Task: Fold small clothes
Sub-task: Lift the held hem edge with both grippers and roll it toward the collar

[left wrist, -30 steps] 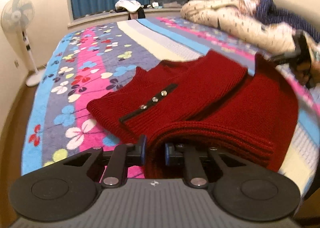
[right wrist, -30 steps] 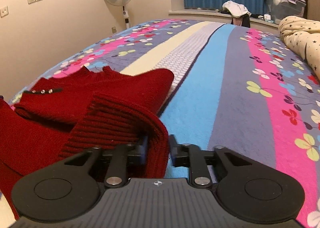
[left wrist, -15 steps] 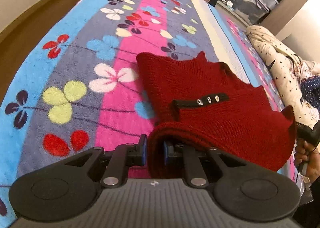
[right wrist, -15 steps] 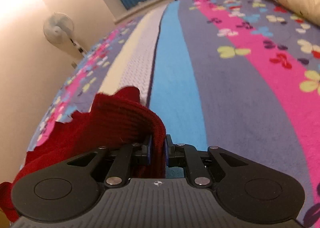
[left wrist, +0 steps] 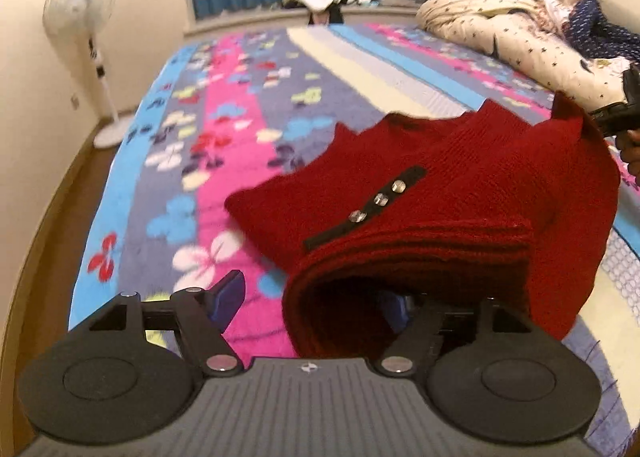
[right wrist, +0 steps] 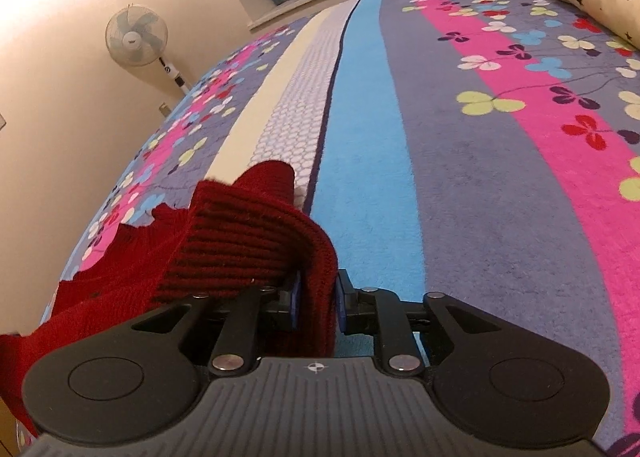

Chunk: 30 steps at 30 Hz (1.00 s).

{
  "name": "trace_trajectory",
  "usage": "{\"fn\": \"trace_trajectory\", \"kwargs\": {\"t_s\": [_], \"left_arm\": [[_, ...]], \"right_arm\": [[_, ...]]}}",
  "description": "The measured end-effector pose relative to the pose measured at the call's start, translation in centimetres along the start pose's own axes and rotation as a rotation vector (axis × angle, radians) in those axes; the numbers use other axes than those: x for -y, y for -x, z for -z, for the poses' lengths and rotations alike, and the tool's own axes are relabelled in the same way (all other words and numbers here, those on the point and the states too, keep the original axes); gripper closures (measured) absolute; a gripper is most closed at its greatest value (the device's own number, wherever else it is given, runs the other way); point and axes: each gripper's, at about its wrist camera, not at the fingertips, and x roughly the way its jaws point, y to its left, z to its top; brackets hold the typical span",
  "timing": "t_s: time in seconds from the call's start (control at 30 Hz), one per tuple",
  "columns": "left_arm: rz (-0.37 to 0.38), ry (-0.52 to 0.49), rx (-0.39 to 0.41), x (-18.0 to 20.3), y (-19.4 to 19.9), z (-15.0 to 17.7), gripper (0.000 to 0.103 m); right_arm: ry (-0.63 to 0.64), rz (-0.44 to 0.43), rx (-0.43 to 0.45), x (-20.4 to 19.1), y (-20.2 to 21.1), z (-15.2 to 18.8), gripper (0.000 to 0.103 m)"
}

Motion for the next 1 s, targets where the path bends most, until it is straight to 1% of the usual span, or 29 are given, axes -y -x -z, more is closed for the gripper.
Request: {"fn": "trace_trajectory", "kwargs": {"t_s": [0.1, 0.13, 0.17, 0.2, 0.27, 0.33, 0.37, 0.4, 0.43, 0.47, 0.53, 0.57, 0.6, 0.63, 0.67, 0.7, 0.73, 0.8, 0.83, 0.87, 0.93, 0.97, 1.0], "left_arm": [[0.000, -0.059, 0.053, 1.0, 0.2, -0.1, 0.028], [0.003, -0.070, 0.059, 1.2, 0.1, -0.2, 0.037], [0.014, -0.076, 0.062, 1.3, 0.0, -0.3, 0.053], [0.026, -0.082, 0.062, 1.4, -0.1, -0.4, 0.062], [0.030, -0.085, 0.073, 1.1, -0.2, -0.7, 0.085], [0.063, -0.060, 0.083, 0.5, -0.1, -1.1, 0.089], [0.078, -0.039, 0.091, 0.1, 0.1, -1.4, 0.089], [0.100, -0.004, 0.099, -0.6, 0.3, -1.7, 0.089], [0.118, 0.036, 0.110, -1.3, 0.6, -1.9, 0.089], [0.132, 0.097, 0.132, -2.5, 0.8, -2.3, 0.089], [0.135, 0.231, 0.171, -4.8, 1.1, -2.7, 0.090], [0.129, 0.321, 0.185, -6.2, 0.9, -2.7, 0.090], [0.109, 0.409, 0.190, -7.5, 0.5, -2.6, 0.090], [0.091, 0.486, 0.178, -8.5, -0.1, -2.6, 0.089], [0.085, 0.578, 0.142, -9.4, -1.2, -2.2, 0.089], [0.078, 0.635, 0.090, -9.9, -2.3, -2.0, 0.089], [0.066, 0.668, 0.009, -9.8, -3.7, -1.7, 0.089], [0.049, 0.710, -0.148, -9.6, -6.2, -0.9, 0.089], [0.045, 0.741, -0.197, -9.6, -7.0, -0.5, 0.088], [0.053, 0.770, -0.209, -9.7, -7.2, -0.4, 0.088], [0.068, 0.800, -0.190, -10.1, -7.0, -0.6, 0.088], [0.072, 0.784, -0.185, -10.3, -6.9, -0.7, 0.088], [0.074, 0.747, -0.175, -10.0, -6.7, -1.1, 0.088]], "right_arm": [[0.010, 0.001, -0.008, -0.2, -0.2, 0.1, 0.082], [0.014, 0.001, -0.008, -0.2, -0.2, 0.1, 0.082], [0.019, 0.000, -0.006, -0.3, -0.2, 0.1, 0.082], [0.026, 0.000, -0.004, -0.4, -0.1, 0.0, 0.082], [0.048, 0.002, 0.002, -0.6, 0.0, -0.1, 0.083], [0.075, -0.001, 0.018, -0.8, 0.3, -0.3, 0.088], [0.084, -0.010, 0.034, -1.0, 0.6, -0.5, 0.090], [0.084, -0.035, 0.055, -1.0, 1.1, -0.8, 0.090], [0.074, -0.078, 0.083, -0.9, 1.8, -1.2, 0.090], [0.045, -0.142, 0.125, -0.5, 2.7, -1.8, 0.091], [-0.036, -0.261, 0.208, 0.5, 3.9, -2.7, 0.091], [-0.069, -0.285, 0.242, 0.8, 4.2, -3.1, 0.091], [-0.095, -0.277, 0.261, 0.9, 4.1, -3.3, 0.091], [-0.120, -0.255, 0.266, 0.9, 3.6, -3.5, 0.091], [-0.134, -0.221, 0.262, 0.8, 3.0, -3.7, 0.091], [-0.150, -0.180, 0.252, 0.6, 2.4, -3.8, 0.091], [-0.168, -0.130, 0.228, 0.5, 1.3, -3.8, 0.091], [-0.132, -0.016, 0.147, -0.3, -0.9, -3.8, 0.091], [-0.106, 0.042, 0.094, -0.6, -2.2, -3.4, 0.090], [-0.101, 0.057, 0.066, -0.7, -3.1, -3.2, 0.090], [-0.125, 0.060, 0.036, -0.2, -4.2, -2.9, 0.089], [-0.150, 0.047, 0.030, 0.2, -4.3, -2.9, 0.089], [-0.163, 0.032, 0.032, 0.3, -4.2, -2.9, 0.090]]}}
